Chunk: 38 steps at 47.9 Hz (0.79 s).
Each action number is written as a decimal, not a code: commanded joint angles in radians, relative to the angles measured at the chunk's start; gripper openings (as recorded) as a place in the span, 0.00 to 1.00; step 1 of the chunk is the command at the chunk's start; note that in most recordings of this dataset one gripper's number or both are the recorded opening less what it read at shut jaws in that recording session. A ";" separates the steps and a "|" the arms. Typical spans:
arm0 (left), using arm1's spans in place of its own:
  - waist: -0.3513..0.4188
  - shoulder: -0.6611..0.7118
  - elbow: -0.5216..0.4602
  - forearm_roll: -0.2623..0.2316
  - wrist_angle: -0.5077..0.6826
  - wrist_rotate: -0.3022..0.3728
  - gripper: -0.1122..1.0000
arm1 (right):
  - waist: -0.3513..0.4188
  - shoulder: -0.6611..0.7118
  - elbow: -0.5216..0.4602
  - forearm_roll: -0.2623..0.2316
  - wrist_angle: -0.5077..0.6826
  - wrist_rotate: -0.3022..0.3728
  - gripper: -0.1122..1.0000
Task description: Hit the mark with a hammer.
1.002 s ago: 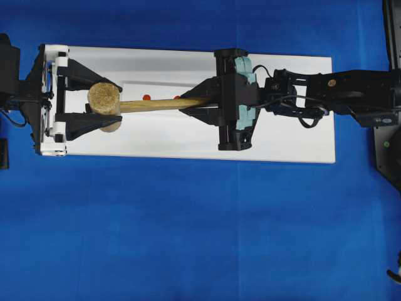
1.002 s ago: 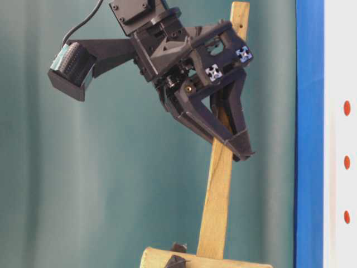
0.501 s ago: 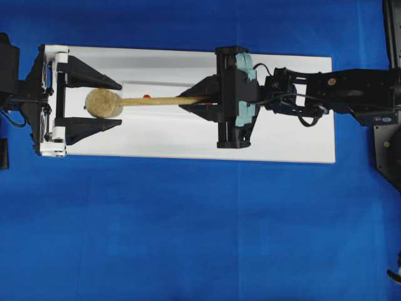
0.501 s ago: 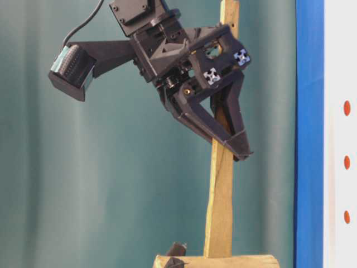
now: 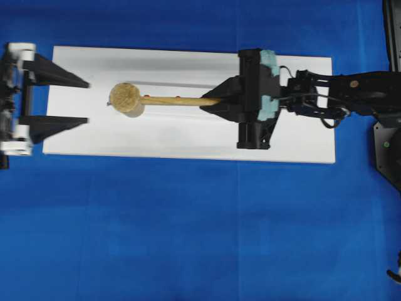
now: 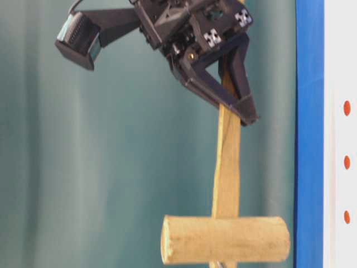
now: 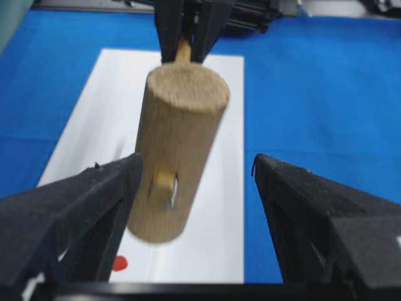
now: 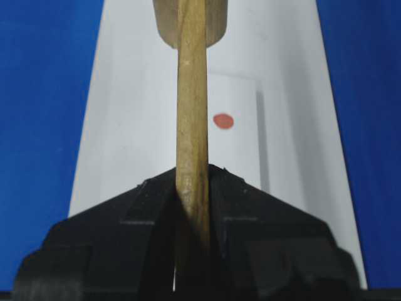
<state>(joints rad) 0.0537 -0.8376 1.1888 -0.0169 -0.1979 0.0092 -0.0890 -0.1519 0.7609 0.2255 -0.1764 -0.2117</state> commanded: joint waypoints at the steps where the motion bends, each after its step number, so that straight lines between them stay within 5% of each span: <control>1: 0.003 -0.072 0.006 0.000 0.061 0.002 0.72 | 0.003 -0.041 -0.005 0.003 -0.014 0.012 0.12; 14: 0.003 -0.224 0.044 0.000 0.212 0.002 0.72 | 0.002 -0.038 -0.008 0.003 -0.009 0.020 0.12; 38: 0.003 -0.227 0.052 0.002 0.219 0.005 0.71 | -0.069 -0.029 -0.021 0.005 -0.014 0.020 0.12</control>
<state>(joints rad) 0.0552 -1.0707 1.2502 -0.0169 0.0245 0.0123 -0.1534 -0.1641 0.7701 0.2270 -0.1749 -0.1933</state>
